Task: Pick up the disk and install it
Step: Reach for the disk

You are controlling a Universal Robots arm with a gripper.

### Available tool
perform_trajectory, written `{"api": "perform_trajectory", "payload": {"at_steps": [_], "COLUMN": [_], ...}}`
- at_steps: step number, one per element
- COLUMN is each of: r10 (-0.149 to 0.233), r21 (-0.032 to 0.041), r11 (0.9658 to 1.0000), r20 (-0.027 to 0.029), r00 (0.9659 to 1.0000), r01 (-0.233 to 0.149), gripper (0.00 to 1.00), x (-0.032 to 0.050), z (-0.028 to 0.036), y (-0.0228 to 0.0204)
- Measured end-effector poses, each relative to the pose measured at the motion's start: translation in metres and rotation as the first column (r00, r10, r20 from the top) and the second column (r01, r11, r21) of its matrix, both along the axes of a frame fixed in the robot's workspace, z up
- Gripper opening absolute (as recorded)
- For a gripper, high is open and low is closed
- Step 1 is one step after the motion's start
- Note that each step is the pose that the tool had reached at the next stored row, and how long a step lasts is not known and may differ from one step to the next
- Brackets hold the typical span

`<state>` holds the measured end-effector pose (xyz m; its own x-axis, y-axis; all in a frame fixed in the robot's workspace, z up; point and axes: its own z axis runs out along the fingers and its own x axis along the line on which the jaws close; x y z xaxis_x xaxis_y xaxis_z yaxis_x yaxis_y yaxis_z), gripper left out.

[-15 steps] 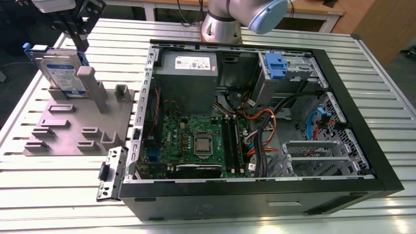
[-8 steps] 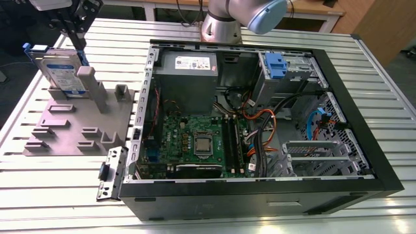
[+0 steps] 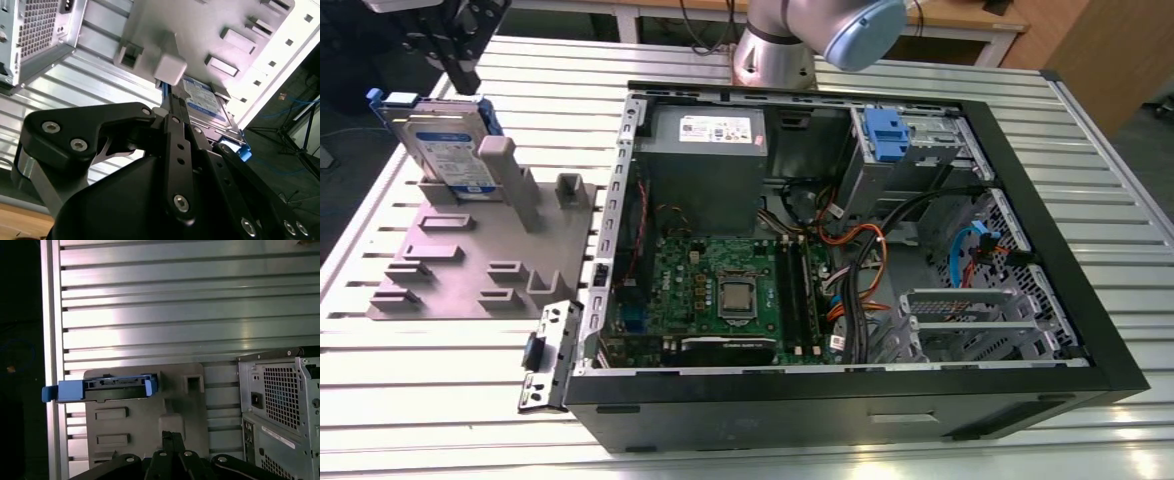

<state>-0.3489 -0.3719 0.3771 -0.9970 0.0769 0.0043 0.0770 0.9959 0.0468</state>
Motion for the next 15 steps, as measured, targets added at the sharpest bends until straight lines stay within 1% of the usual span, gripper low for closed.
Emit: {"api": "perform_trajectory", "payload": {"at_steps": [1, 3, 15], "r10": [0.0, 0.0, 0.0], "r21": [0.0, 0.0001, 0.0001], "r11": [1.0, 1.0, 1.0], "r20": [-0.0001, 0.0001, 0.0001], "r00": [1.0, 1.0, 1.0], "r01": [0.0, 0.0, 0.0], "gripper": [0.11, 0.11, 0.11], "x": [-0.003, -0.0058, -0.0076], "z": [-0.0003, -0.0012, -0.002], "y": [0.0008, 0.0021, 0.0022]}}
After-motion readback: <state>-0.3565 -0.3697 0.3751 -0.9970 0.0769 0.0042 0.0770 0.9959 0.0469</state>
